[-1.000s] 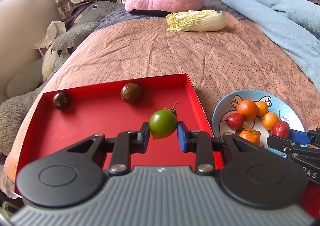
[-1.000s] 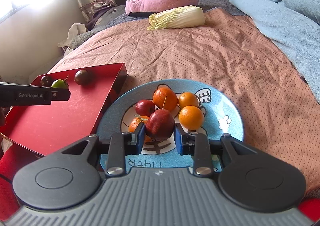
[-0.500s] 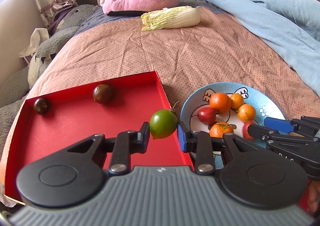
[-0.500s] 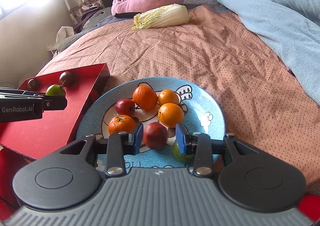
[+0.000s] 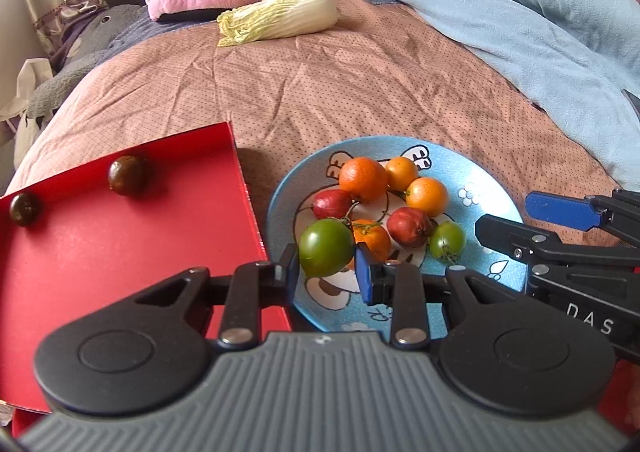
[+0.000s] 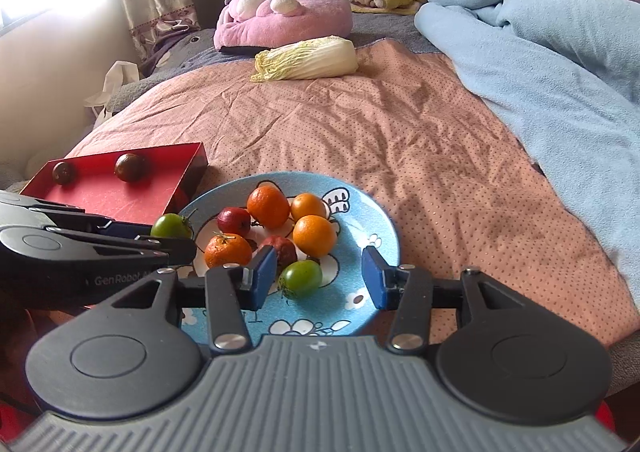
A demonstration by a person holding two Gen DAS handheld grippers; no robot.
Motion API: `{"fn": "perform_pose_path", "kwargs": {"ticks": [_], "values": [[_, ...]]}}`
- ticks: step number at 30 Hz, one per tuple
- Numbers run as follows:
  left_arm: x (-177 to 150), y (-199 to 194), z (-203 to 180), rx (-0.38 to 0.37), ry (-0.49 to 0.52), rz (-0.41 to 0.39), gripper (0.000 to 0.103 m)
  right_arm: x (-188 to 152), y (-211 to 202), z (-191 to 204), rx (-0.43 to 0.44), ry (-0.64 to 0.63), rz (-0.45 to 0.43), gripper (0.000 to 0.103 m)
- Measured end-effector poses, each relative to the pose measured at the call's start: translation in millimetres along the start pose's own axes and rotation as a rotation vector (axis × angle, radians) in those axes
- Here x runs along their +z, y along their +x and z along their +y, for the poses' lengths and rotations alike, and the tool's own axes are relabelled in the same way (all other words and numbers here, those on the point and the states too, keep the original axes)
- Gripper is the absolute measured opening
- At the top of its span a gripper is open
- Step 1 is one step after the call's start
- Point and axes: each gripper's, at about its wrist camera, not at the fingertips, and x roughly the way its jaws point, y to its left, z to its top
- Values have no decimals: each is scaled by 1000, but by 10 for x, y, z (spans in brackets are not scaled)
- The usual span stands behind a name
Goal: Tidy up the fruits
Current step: 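Lower the red tomato onto the plate and open the right gripper, then lower the green tomato onto the plate and open the left gripper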
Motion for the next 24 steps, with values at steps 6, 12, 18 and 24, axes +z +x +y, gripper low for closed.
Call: {"fn": "perform_pose_path", "kwargs": {"ticks": [6, 12, 18, 24], "values": [[2, 64, -164, -29, 32, 7, 34, -20, -82, -71, -6, 12, -4, 57], [40, 63, -252, -51, 46, -2, 34, 6, -159, -134, -17, 28, -24, 57], [50, 26, -297, -60, 65, -11, 34, 18, -190, -170, -25, 41, -32, 57], [64, -1, -287, -58, 60, -17, 44, 44, -231, -182, -39, 52, -49, 63]]}}
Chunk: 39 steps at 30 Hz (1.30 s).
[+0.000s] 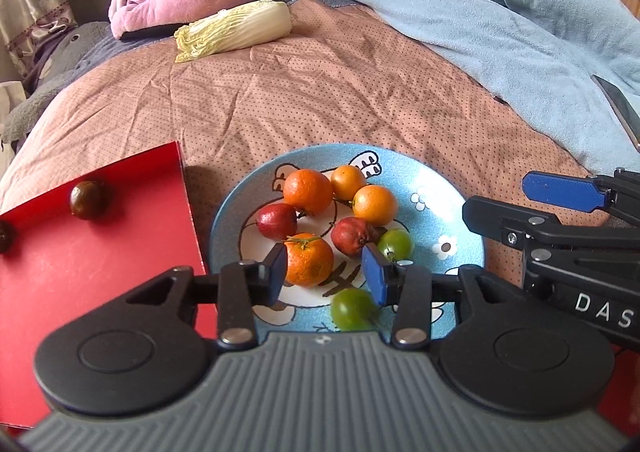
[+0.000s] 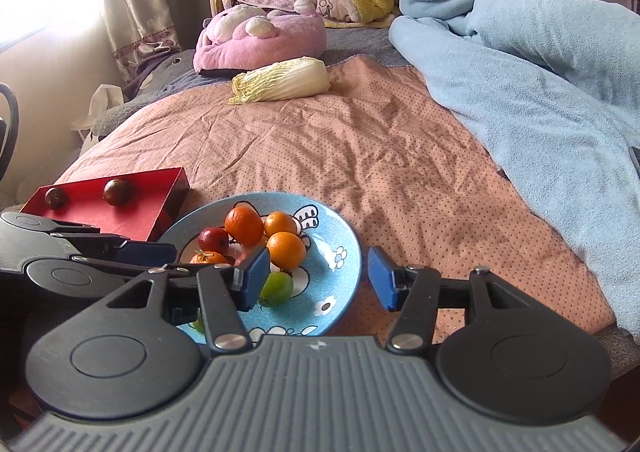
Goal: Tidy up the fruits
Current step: 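Lower the green tomato onto the plate and open the left gripper, then move both open grippers back from the plate to the red tray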
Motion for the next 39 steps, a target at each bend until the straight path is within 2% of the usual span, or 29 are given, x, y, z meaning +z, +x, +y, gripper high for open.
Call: {"fn": "perform_pose_path", "kwargs": {"ticks": [9, 17, 25, 29, 39], "values": [[-4, -126, 48, 7, 2, -25, 44, 39, -33, 21, 8, 8, -18, 70], [-37, -271, 144, 27, 5, -60, 44, 56, -36, 110, 23, 1, -19, 71], [-72, -332, 367, 44, -61, -55, 44, 77, -17, 256, 54, -21, -9, 71], [-91, -344, 491, 61, -89, -54, 44, 81, -16, 343, 67, -38, -11, 82], [-136, -404, 732, 92, -137, -66, 44, 142, 14, 596, 111, -91, -3, 82]]}}
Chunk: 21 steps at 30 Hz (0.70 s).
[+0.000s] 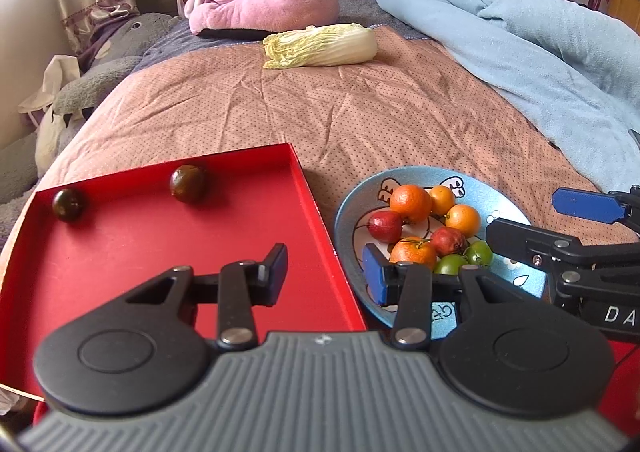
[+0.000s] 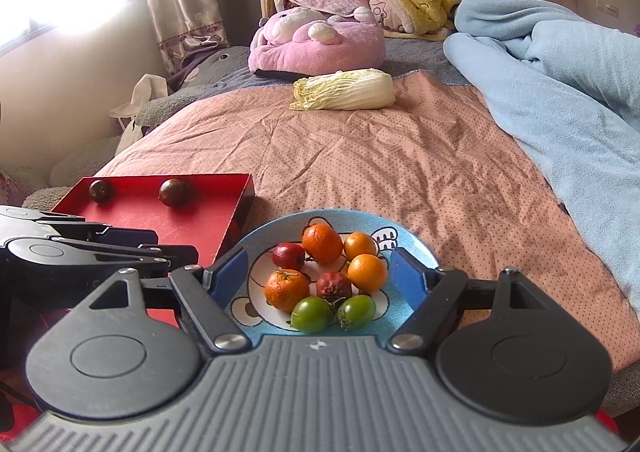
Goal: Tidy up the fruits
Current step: 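Move both open grippers back from the plate to the red tray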
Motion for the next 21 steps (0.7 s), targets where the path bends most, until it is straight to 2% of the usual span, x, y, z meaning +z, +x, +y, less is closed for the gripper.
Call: {"fn": "perform_pose_path", "kwargs": {"ticks": [21], "values": [[-37, 19, 592, 56, -119, 4, 44, 99, 227, 530, 91, -104, 45, 82]]}}
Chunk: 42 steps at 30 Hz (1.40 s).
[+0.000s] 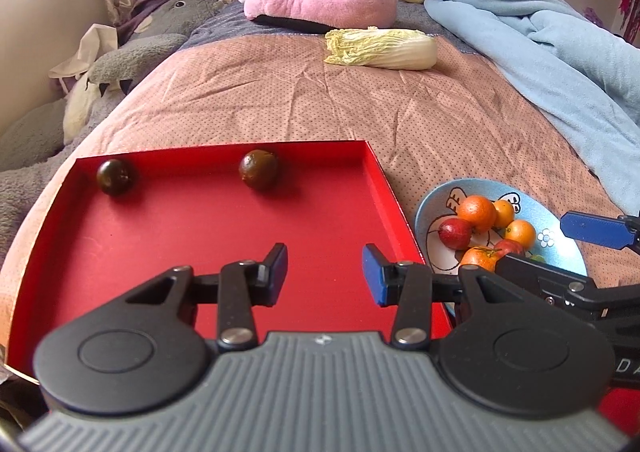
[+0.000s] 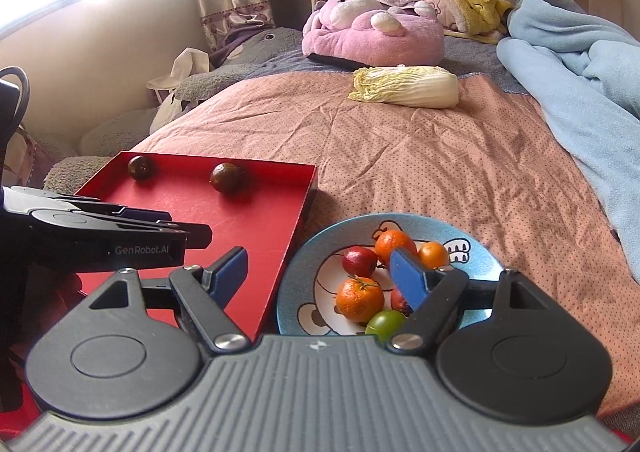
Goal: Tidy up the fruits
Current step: 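Move both open grippers back from the plate to the red tray, then grasp a dark brown tomato in the tray with the right gripper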
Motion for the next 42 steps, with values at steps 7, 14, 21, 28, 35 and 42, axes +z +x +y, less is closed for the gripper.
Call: {"fn": "perform_pose_path", "kwargs": {"ticks": [7, 14, 21, 28, 35, 42], "values": [[-16, 26, 322, 41, -62, 10, 44, 87, 134, 339, 52, -75, 20, 82], [-26, 59, 630, 80, -106, 19, 44, 149, 310, 625, 92, -129, 44, 82], [0, 110, 899, 109, -133, 25, 44, 271, 525, 832, 117, -161, 60, 82], [77, 219, 1155, 128, -153, 37, 44, 450, 827, 980, 133, -161, 70, 82], [153, 376, 1437, 148, -186, 61, 44, 625, 1257, 1038, 147, -113, 95, 82], [240, 533, 1642, 153, -206, 87, 44, 769, 1638, 1034, 132, -84, 111, 82]]}}
